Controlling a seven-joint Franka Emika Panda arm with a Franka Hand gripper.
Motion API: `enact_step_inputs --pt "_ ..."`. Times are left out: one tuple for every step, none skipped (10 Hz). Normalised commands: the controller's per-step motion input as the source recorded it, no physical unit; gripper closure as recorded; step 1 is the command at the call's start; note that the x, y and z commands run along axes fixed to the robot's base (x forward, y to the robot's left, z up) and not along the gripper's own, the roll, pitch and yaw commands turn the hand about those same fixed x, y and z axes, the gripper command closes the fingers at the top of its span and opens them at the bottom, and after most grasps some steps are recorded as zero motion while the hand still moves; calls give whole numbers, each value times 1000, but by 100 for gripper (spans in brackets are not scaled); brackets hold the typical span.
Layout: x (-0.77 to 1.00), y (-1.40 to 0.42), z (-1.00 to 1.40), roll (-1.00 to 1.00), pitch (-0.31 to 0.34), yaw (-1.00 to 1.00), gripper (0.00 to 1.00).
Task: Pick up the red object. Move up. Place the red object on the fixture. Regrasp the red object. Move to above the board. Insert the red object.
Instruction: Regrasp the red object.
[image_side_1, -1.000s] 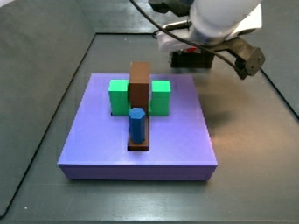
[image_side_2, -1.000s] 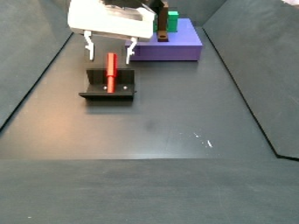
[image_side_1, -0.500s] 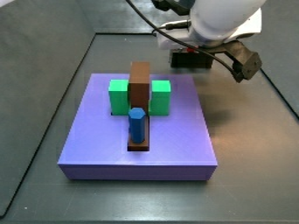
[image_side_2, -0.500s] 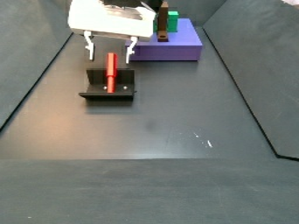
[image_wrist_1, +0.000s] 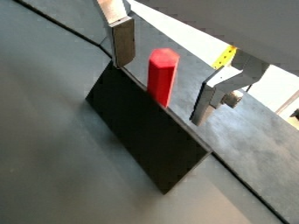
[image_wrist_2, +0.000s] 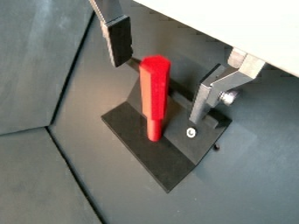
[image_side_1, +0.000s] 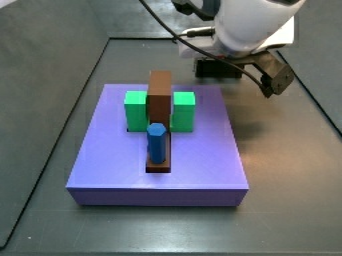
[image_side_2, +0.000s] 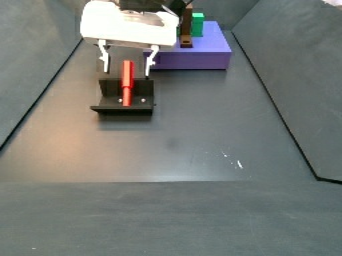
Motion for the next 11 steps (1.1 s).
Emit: enact_step_inputs --pt "60 0 -9 183 11 160 0" --pt "0 0 0 0 0 0 0" --pt "0 0 0 0 0 0 100" --pt "0 0 0 0 0 0 100" --pt "0 0 0 0 0 0 100" --pt "0 0 0 0 0 0 100" --pt "0 0 0 0 0 0 100" --pt "0 0 0 0 0 0 100" --pt "0 0 0 0 0 0 100" --pt "0 0 0 0 0 0 100" --pt "0 0 0 0 0 0 100"
